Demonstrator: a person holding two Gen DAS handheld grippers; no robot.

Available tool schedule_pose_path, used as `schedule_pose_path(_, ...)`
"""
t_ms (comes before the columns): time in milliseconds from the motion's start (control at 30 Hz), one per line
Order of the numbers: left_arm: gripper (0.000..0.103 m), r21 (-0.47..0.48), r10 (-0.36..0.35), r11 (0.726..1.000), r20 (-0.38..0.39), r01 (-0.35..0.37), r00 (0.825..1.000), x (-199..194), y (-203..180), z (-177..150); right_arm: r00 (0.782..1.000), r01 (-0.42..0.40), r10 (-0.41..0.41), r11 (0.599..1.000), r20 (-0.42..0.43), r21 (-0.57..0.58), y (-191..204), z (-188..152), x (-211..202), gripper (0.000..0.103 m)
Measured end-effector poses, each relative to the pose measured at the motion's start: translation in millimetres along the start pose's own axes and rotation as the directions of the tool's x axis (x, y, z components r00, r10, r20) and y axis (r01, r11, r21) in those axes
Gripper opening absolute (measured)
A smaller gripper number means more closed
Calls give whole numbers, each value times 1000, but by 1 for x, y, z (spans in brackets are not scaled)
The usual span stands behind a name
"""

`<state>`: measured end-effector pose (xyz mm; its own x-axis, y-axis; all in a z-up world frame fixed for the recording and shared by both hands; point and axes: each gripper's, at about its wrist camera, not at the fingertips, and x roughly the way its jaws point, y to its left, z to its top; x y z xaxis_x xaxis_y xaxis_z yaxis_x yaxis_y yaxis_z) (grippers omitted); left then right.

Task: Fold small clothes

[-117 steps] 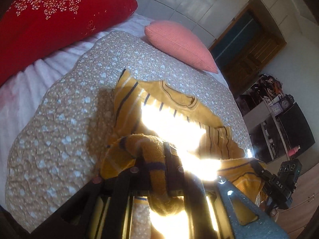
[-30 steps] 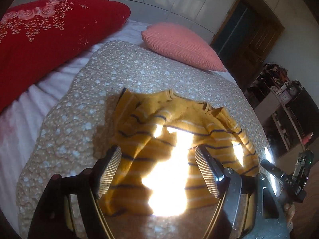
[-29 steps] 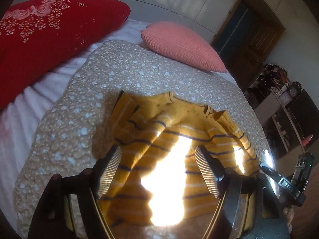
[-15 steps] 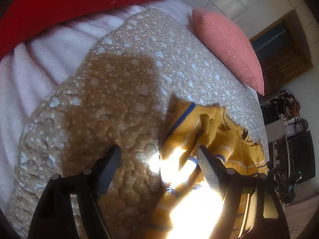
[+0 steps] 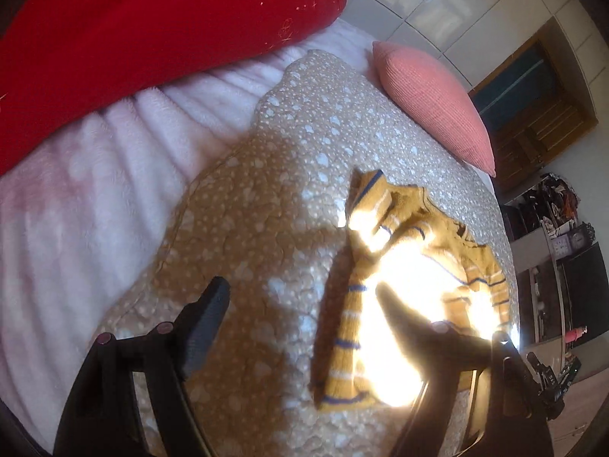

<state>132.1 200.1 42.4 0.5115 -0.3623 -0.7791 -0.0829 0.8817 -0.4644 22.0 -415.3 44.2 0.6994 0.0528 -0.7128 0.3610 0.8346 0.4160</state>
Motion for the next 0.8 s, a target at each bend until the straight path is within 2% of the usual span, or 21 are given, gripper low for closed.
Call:
schedule_pose_path(100,80,15,-56,998,-11,56,998,-8,-6,-28,997,-64,61,995,-37,-72,17,-29,-11,76)
schedule_pose_path(167,84,11,-128,992,-20,128,992,-5,-9,-46,989,-139,133,986,-61,-94,28,-46,-12,78)
schedule_pose_path(233,87,-4,-209,978,-37,209,977,1,-9,-65,977,-204,198,975,-75,-88,36,-61,-8,83)
schedule_pose_path(333,89,-34,-301,954,-81,299,950,26,-11,-84,956,-280,277,960,-95,-24,46,-79,12,83)
schedule_pose_path(400,93,-2,-278,960,-45,278,959,33,-20,-87,945,-307,307,951,-110,16,55,-90,28,83)
schedule_pose_path(467,100,15,-309,951,-28,310,951,38,-31,-79,941,-313,315,949,-119,37,68,-96,45,85)
schedule_pose_path(500,100,10,-331,943,-30,331,943,42,-36,-73,949,-300,300,954,-94,24,75,-95,50,88)
schedule_pose_path(600,100,-50,-323,946,-25,321,946,59,-41,-54,963,-266,265,964,-38,-6,94,-84,64,90)
schedule_pose_path(700,100,-129,-285,951,-27,279,958,78,-41,-40,967,-253,254,966,-4,61,95,-67,84,90)
schedule_pose_path(733,99,-143,-276,952,-23,270,961,80,-41,-38,967,-256,256,963,3,90,93,-61,88,86)
schedule_pose_path(767,82,-144,-257,957,-25,251,966,80,-43,-37,967,-254,256,960,2,117,90,-55,92,81)
schedule_pose_path(800,62,-131,-215,969,-35,209,976,79,-46,-35,967,-251,254,958,-10,139,85,-48,97,55)
